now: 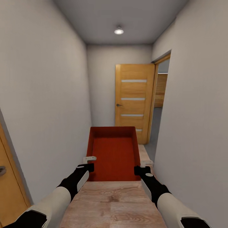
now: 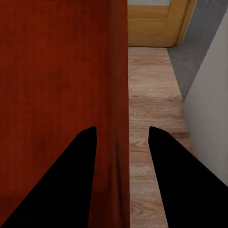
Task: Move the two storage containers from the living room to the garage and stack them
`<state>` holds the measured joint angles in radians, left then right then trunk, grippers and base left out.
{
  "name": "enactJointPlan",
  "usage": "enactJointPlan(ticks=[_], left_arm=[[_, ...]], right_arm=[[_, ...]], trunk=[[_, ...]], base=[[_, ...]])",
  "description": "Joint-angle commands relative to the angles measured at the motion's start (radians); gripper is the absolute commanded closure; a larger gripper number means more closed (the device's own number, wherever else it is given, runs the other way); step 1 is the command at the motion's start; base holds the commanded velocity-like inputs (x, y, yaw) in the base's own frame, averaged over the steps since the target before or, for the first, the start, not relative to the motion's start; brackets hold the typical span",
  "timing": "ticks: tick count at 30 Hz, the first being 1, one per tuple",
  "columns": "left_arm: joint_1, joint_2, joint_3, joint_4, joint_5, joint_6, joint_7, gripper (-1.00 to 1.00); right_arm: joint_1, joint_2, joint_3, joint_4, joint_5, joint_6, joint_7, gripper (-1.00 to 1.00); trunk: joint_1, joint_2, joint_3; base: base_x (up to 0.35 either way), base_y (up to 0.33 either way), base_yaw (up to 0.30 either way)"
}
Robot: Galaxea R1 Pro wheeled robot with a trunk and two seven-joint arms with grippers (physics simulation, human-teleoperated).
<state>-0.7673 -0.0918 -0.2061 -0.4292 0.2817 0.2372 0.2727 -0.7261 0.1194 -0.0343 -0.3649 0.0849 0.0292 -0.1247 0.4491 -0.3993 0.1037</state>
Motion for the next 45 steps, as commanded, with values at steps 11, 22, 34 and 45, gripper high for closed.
enactJointPlan(ticks=[11, 22, 34, 45], left_arm=[[0.000, 0.004, -0.003, 0.000, 0.000, 0.008, 0.014, 1.00], [0.000, 0.004, -0.002, 0.000, -0.001, 0.008, 0.014, 1.00], [0.000, 0.004, -0.002, 0.000, -0.001, 0.008, 0.014, 1.00], [0.000, 0.004, -0.002, 0.000, -0.001, 0.008, 0.014, 1.00]], right_arm=[[-0.001, 0.000, -0.035, -0.005, 0.021, 0.010, -0.021, 1.00], [-0.001, -0.001, -0.035, -0.005, 0.021, 0.006, -0.021, 1.00], [-0.001, -0.001, -0.035, -0.005, 0.021, 0.003, -0.021, 1.00], [-0.001, -0.001, -0.035, -0.005, 0.021, 0.003, -0.021, 1.00]], trunk=[[0.001, -0.001, 0.000], [0.001, -0.001, 0.000], [0.001, -0.001, 0.000], [0.001, -0.001, 0.000]], base=[[0.323, 0.000, 0.000], [0.323, 0.000, 0.000], [0.323, 0.000, 0.000], [0.323, 0.000, 0.000]])
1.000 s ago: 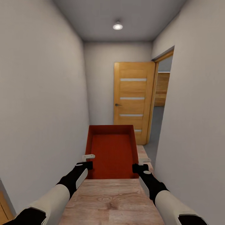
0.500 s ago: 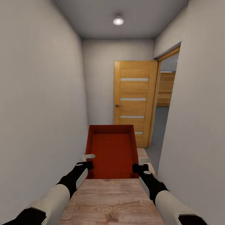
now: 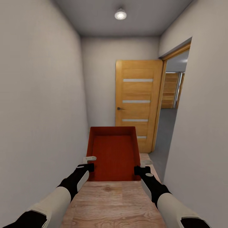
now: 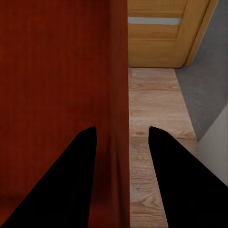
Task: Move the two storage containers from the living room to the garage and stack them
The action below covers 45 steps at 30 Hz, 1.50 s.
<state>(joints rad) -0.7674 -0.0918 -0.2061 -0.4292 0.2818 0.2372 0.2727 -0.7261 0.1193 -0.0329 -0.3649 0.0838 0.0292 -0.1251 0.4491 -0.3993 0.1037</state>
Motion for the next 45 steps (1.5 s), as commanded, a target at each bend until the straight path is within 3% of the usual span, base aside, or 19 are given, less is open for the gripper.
enactJointPlan(ticks=[1, 45], left_arm=[[0.001, 0.004, -0.002, 0.000, -0.001, 0.008, 0.014, 1.00], [0.000, 0.004, -0.002, 0.000, -0.001, 0.008, 0.014, 1.00]], right_arm=[[-0.001, -0.001, -0.036, -0.005, 0.022, 0.003, -0.021, 1.00], [-0.001, -0.001, -0.036, -0.005, 0.022, 0.005, -0.021, 1.00]], trunk=[[0.001, -0.001, 0.000], [0.001, -0.001, 0.000]], base=[[0.323, 0.000, 0.000], [0.323, 0.000, 0.000]])
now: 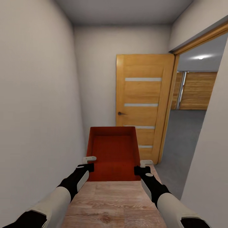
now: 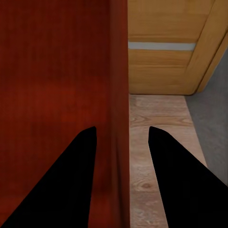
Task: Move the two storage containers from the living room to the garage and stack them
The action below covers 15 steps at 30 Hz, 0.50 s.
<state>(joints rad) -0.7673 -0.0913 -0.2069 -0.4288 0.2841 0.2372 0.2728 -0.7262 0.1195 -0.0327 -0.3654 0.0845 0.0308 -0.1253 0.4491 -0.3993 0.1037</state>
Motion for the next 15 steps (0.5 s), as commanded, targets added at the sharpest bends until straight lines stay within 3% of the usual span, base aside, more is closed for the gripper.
enactJointPlan(ticks=[1, 15], left_arm=[[0.000, 0.004, -0.002, -0.001, -0.003, 0.008, 0.014, 1.00], [0.000, 0.004, -0.001, -0.001, -0.002, 0.008, 0.014, 1.00]], right_arm=[[-0.001, -0.001, -0.036, -0.004, 0.022, 0.003, -0.020, 1.00], [-0.001, -0.001, -0.036, -0.004, 0.022, 0.001, -0.020, 1.00]], trunk=[[0.001, -0.001, 0.000], [0.001, -0.001, 0.000]], base=[[0.323, 0.000, 0.000], [0.323, 0.000, 0.000]])
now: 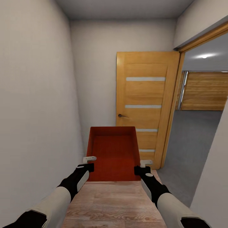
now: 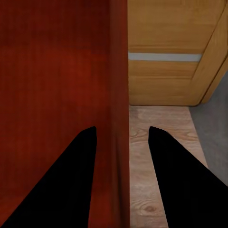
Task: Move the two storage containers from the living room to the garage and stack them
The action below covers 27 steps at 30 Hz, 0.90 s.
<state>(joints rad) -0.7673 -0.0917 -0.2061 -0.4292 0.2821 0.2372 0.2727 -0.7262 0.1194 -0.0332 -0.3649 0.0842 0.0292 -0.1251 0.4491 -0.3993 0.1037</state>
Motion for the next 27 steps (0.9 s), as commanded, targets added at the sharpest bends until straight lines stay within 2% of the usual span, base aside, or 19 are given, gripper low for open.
enactJointPlan(ticks=[1, 27], left_arm=[[0.000, 0.004, -0.002, 0.000, -0.001, 0.008, 0.014, 1.00], [0.001, 0.004, -0.003, 0.000, -0.001, 0.008, 0.014, 1.00]], right_arm=[[-0.001, -0.001, -0.036, -0.005, 0.022, 0.003, -0.021, 1.00], [-0.001, -0.002, -0.036, -0.005, 0.022, 0.001, -0.021, 1.00]], trunk=[[0.001, -0.001, 0.000], [0.001, -0.001, 0.000]], base=[[0.323, 0.000, 0.000], [0.323, 0.000, 0.000]])
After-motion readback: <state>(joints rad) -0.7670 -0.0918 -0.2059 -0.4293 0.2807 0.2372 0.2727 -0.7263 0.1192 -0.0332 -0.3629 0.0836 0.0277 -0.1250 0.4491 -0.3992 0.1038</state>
